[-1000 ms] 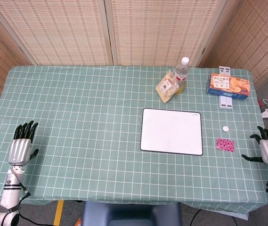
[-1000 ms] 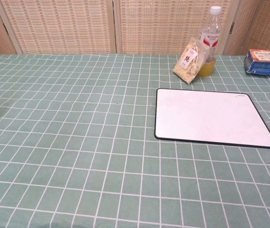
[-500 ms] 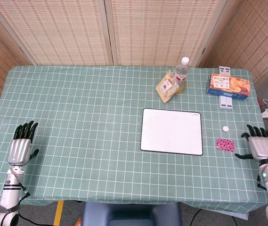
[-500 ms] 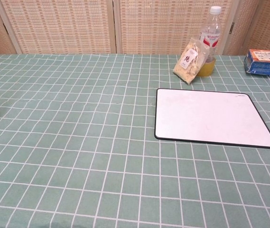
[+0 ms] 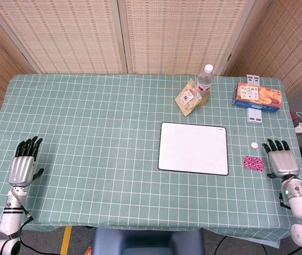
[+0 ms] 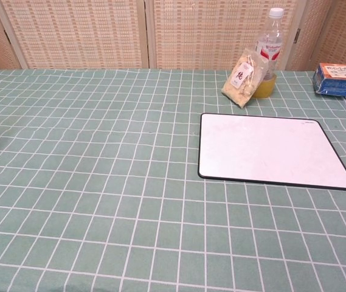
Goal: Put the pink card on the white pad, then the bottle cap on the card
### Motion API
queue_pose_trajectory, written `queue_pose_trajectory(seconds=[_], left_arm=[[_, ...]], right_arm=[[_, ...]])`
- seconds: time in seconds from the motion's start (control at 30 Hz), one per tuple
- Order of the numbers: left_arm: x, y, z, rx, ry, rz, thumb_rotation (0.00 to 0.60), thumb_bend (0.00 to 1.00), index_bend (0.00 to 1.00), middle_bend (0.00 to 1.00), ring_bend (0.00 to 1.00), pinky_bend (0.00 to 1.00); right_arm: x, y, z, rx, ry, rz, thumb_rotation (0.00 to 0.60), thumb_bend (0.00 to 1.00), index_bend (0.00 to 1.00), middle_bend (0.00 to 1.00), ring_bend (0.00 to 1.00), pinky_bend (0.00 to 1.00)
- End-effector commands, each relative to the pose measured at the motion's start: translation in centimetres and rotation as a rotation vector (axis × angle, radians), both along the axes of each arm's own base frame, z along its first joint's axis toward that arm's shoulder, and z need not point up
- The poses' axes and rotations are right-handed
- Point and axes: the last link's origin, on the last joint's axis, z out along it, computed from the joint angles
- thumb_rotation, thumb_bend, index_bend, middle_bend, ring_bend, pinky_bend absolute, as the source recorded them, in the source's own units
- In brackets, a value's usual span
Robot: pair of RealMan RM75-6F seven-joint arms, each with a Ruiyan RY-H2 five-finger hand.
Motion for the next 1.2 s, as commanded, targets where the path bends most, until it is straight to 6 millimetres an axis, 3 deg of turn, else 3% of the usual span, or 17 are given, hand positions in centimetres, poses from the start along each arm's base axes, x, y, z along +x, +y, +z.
queue_pose_trajectory(seconds=[0.03, 0.5, 1.2], left_arm=[[0.0, 0.0, 0.0, 0.000, -0.002, 0.000, 0.600, 0.16, 0.00, 0.00, 0.00, 0.00], [0.0, 0.0, 0.0, -0.007, -0.009, 0.003, 0.600, 0.16, 0.00, 0.00, 0.00, 0.00], [-0.1, 0.0, 0.0, -0.015, -0.031, 0.007, 0.600, 0.16, 0.00, 0.00, 0.00, 0.00]], right_arm=[[0.1, -0.1, 0.0, 0.003, 0.003, -0.011, 0.600, 0.00, 0.12, 0.00, 0.00, 0.00], [0.2, -0.2, -0.8, 0.013, -0.031, -0.040, 0.600, 0.00, 0.23, 0.00, 0.00, 0.00], [1.0, -1.0, -2.3, 0.024, -0.084, -0.064, 0.600, 0.00, 0.29, 0.00, 0.00, 0.00]])
